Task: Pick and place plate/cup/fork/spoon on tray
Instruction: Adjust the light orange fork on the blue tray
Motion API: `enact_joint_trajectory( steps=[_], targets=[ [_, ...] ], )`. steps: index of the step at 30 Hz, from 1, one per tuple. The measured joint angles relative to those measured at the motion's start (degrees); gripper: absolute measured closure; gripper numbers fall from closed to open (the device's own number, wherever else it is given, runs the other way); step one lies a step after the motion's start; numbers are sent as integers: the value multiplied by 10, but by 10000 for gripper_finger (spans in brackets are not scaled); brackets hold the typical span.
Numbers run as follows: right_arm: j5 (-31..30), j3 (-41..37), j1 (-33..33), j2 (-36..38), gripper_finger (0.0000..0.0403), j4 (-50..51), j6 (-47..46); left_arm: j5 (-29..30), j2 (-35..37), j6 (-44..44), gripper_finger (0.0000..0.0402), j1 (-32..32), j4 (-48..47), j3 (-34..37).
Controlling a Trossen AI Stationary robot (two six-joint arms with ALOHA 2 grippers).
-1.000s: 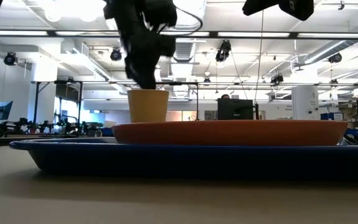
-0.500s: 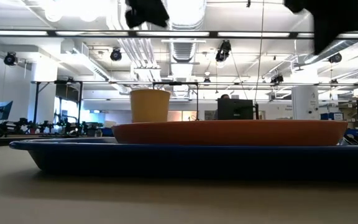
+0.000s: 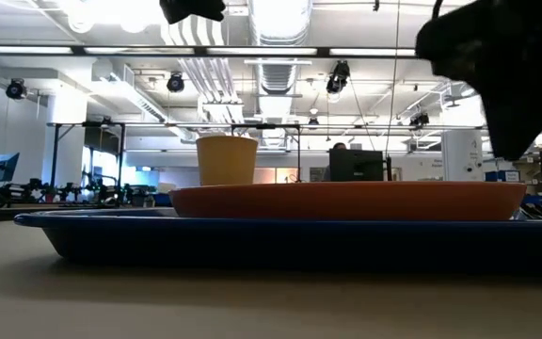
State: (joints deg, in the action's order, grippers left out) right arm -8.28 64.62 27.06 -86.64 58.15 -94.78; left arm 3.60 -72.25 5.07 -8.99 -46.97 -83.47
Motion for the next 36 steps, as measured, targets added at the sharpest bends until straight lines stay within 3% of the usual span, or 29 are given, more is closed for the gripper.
enact_joint_trajectory(
  steps=[7,12,21,36],
  targets=[
    [12,-9,-32,-1,293,0,-3,0,12,-25,303,0,-4,16],
    [12,-38,-45,19,268,-3,-18,0,15,-27,303,0,-4,20],
    [-3,-166,-43,90,264,-164,-67,0,35,-24,303,0,-4,37],
    [-8,-251,-43,124,264,-201,-72,0,37,-23,303,0,0,41]
  ],
)
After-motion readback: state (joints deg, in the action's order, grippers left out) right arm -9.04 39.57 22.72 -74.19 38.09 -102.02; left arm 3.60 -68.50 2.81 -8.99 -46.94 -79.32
